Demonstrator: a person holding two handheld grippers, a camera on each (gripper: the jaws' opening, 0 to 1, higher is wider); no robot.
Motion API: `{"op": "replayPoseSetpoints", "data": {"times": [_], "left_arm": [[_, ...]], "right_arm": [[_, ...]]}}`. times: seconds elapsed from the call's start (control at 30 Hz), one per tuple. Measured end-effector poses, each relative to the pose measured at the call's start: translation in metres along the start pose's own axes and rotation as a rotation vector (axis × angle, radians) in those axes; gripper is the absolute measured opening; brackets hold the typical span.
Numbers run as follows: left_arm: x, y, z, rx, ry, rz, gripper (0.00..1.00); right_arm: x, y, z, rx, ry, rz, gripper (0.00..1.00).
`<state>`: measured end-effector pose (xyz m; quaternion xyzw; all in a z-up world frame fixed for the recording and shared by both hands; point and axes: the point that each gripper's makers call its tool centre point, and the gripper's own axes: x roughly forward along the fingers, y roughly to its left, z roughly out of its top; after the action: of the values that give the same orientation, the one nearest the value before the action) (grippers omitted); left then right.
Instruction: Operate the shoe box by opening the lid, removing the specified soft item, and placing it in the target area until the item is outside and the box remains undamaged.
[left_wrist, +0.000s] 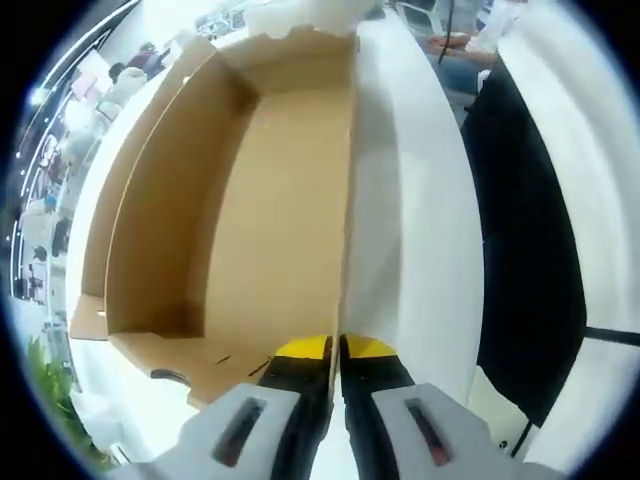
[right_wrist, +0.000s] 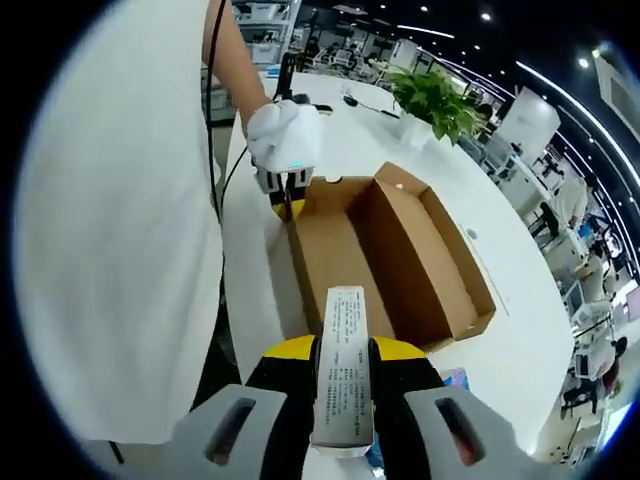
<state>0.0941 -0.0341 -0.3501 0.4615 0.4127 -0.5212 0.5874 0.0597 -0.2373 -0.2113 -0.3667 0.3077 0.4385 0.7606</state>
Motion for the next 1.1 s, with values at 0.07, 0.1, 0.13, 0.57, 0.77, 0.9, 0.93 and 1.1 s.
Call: {"op": "replayPoseSetpoints", "data": {"times": [0.07, 0.1, 0.13, 0.57, 0.77, 0.9, 0.93, 1.1], "left_arm": [[0.000, 0.000, 0.000, 0.003, -0.001, 0.005, 0.03], [0.000, 0.000, 0.000, 0.002, -0.002, 0.005, 0.03], [0.000, 0.000, 0.000, 0.003, -0.003, 0.005, 0.03], [0.000, 0.000, 0.000, 0.010, 0.000, 0.004, 0.03], [0.000, 0.000, 0.001, 0.006, -0.001, 0.003, 0.03], [0.000, 0.001, 0.001, 0.006, -0.002, 0.008, 0.03], [0.000, 0.001, 0.001, 0.008, -0.003, 0.009, 0.03], [0.000, 0.001, 0.001, 0.001, -0.001, 0.009, 0.03]], "right_arm": [[-0.002, 0.001, -0.004, 0.004, -0.005, -0.004, 0.18], [-0.003, 0.002, -0.005, 0.003, -0.005, -0.005, 0.18], [-0.005, 0.003, -0.007, 0.003, -0.003, -0.006, 0.18], [-0.021, 0.003, -0.031, 0.093, 0.003, 0.002, 0.18], [-0.027, 0.002, -0.054, 0.200, -0.040, 0.007, 0.18], [-0.032, 0.011, -0.058, 0.194, -0.056, 0.058, 0.18], [-0.033, 0.012, -0.059, 0.192, -0.053, 0.059, 0.18], [-0.034, 0.018, -0.060, 0.200, -0.070, 0.079, 0.18]]}}
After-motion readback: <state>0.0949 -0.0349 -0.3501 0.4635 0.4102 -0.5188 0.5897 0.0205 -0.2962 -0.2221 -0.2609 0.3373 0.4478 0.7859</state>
